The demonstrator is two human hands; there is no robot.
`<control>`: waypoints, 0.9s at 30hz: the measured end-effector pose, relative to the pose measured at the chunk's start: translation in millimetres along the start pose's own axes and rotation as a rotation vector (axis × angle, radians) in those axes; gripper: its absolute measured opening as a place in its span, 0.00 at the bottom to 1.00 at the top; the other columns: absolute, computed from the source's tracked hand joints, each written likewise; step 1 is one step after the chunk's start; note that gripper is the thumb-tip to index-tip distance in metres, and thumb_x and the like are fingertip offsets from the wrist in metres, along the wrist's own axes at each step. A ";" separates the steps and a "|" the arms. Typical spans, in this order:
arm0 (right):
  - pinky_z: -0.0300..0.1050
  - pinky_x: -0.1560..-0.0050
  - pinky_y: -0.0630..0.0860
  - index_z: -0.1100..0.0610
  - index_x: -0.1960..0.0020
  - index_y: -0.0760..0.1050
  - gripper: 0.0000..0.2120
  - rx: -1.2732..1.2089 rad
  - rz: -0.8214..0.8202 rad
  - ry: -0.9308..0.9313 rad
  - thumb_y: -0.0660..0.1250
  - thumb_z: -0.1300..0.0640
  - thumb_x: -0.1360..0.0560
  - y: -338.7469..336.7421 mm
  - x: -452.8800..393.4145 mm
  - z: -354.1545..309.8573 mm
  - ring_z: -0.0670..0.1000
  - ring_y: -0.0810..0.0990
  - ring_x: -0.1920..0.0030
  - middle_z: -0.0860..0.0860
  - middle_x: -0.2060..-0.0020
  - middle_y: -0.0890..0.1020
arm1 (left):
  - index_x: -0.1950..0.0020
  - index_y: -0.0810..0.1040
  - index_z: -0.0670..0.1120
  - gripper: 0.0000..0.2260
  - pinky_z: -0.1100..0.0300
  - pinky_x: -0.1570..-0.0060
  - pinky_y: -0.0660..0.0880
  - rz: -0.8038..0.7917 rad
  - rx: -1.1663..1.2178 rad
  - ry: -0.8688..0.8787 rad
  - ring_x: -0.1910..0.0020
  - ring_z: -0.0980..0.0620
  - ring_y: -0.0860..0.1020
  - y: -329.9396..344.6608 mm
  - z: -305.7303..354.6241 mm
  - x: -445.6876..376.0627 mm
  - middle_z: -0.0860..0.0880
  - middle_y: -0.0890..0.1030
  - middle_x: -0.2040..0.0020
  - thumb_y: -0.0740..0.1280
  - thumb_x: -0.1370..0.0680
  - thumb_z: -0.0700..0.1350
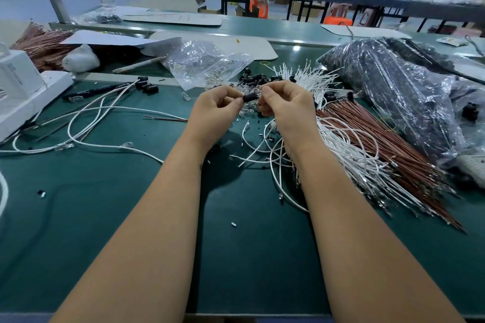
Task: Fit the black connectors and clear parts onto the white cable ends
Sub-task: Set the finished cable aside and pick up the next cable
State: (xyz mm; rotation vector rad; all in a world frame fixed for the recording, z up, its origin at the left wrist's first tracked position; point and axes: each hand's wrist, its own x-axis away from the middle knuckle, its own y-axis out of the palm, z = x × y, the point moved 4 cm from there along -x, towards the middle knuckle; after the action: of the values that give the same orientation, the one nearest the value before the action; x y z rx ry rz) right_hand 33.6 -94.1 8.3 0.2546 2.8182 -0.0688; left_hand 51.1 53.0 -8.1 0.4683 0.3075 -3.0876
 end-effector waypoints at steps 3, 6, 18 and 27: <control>0.36 0.62 0.78 0.56 0.56 0.79 0.05 0.015 0.011 0.004 0.66 0.63 0.23 -1.5 -0.6 0.8 0.44 0.79 0.67 0.50 0.67 0.81 | 0.54 0.79 0.43 0.04 0.70 0.72 0.64 0.003 -0.004 0.010 0.73 0.59 0.66 0.2 1.0 0.9 0.44 0.71 0.66 0.65 0.22 0.38; 0.40 0.60 0.78 0.55 0.57 0.79 0.06 0.053 0.016 -0.007 0.68 0.63 0.23 -2.7 -1.1 1.1 0.44 0.78 0.66 0.49 0.67 0.80 | 0.53 0.79 0.42 0.04 0.70 0.74 0.63 0.018 -0.021 0.016 0.75 0.60 0.65 0.2 1.1 0.7 0.45 0.71 0.67 0.65 0.22 0.38; 0.38 0.61 0.78 0.55 0.58 0.79 0.04 0.108 -0.010 0.036 0.70 0.62 0.25 -2.5 -2.4 8.1 0.43 0.78 0.68 0.49 0.67 0.81 | 0.55 0.81 0.43 0.04 0.72 0.70 0.65 0.037 -0.138 0.054 0.75 0.63 0.67 0.2 -0.5 0.1 0.53 0.73 0.70 0.67 0.23 0.41; 0.36 0.64 0.77 0.58 0.58 0.78 0.05 0.037 -0.042 0.089 0.68 0.65 0.24 -2.8 -1.6 11.5 0.44 0.79 0.69 0.51 0.68 0.81 | 0.57 0.81 0.44 0.02 0.71 0.68 0.68 0.035 -0.100 0.058 0.71 0.61 0.70 -2.8 -1.7 -0.3 0.50 0.76 0.67 0.70 0.24 0.40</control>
State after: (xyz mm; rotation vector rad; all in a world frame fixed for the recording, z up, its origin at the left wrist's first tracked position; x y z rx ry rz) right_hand 38.0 -98.0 -2.1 0.2124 2.9132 -0.1221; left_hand 51.8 56.1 -9.1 0.5537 0.4474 -3.0116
